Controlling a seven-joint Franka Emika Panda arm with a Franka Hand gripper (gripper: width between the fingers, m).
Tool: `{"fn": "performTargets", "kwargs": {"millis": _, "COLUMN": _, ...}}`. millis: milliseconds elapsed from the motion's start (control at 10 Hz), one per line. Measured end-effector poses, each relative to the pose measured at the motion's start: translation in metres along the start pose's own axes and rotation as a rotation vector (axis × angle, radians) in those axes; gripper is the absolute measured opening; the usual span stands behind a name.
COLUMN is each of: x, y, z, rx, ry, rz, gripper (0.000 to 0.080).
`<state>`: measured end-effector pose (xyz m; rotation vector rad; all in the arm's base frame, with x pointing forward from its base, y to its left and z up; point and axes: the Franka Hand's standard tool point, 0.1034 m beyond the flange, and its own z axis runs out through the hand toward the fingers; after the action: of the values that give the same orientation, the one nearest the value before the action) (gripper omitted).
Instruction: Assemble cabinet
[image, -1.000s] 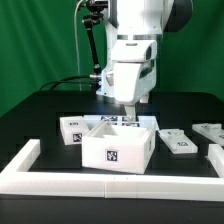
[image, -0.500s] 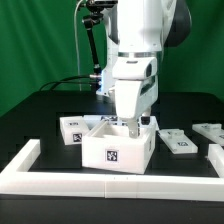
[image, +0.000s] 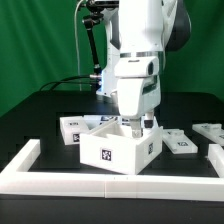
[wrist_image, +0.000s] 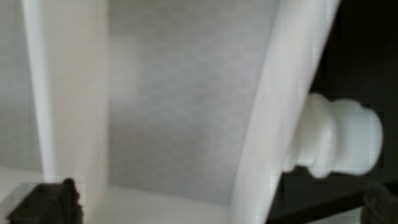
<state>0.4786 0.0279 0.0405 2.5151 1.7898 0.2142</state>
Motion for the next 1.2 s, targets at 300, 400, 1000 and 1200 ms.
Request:
{"fn": "performTargets", "kwargs": {"millis": 300, "x": 0.011, "y": -0.002, "z": -0.016, "rx": 0.005, "ry": -0.009, "rz": 0.070, "gripper": 0.0798}}
{"fn": "performTargets", "kwargs": {"millis": 400, "x": 0.013, "y": -0.003, "z": -0.017, "rx": 0.010, "ry": -0.012, "rz": 0.098, "gripper": 0.0798}}
{"fn": "performTargets", "kwargs": {"millis": 1000, "x": 0.008, "y": -0.009, "z": 0.004, "rx": 0.046, "ry": -0.024, "rz": 0.174, "gripper": 0.0798}}
{"fn": "performTargets", "kwargs": {"millis": 1200, "x": 0.010, "y": -0.004, "z": 0.005, "rx": 0.042, "ry": -0.022, "rz": 0.180, "gripper": 0.0798}}
